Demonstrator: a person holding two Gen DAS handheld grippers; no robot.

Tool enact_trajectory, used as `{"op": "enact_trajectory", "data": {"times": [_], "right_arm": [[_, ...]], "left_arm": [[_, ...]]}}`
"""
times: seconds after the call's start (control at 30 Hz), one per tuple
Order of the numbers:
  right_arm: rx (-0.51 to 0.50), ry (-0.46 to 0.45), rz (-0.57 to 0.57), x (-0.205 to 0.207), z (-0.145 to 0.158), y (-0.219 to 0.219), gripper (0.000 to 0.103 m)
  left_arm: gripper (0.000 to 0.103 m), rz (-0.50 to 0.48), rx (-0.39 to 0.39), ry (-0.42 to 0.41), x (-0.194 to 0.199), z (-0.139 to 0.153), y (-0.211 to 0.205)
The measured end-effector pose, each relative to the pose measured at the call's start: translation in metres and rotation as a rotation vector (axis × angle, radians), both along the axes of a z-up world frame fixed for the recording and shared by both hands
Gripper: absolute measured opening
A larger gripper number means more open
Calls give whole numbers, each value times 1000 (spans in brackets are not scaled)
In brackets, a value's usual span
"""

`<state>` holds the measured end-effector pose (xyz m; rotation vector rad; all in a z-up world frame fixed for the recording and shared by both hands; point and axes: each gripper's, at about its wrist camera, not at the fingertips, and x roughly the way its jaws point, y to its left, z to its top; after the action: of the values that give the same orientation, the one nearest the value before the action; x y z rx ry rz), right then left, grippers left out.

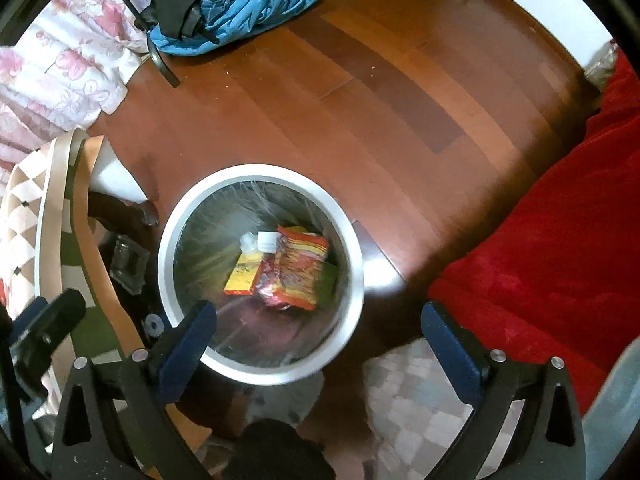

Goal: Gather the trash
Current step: 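Open both tools to drop the lid and chip bag into the bin, then grasp the lemon peel with the left tool while the right tool grasps the milk carton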

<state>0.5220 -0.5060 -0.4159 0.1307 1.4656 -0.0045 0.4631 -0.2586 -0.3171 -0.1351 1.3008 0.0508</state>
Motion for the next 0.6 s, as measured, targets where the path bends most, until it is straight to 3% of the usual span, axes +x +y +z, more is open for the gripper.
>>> {"op": "enact_trajectory", "data": {"times": [0.4, 0.6], "right_arm": [[-3, -64, 33, -37, 77, 4, 103], [38, -153, 37, -59, 139, 12, 103]], "left_arm": [[99, -3, 31, -110, -32, 66, 7], [99, 27, 61, -187, -51, 114, 23]]}}
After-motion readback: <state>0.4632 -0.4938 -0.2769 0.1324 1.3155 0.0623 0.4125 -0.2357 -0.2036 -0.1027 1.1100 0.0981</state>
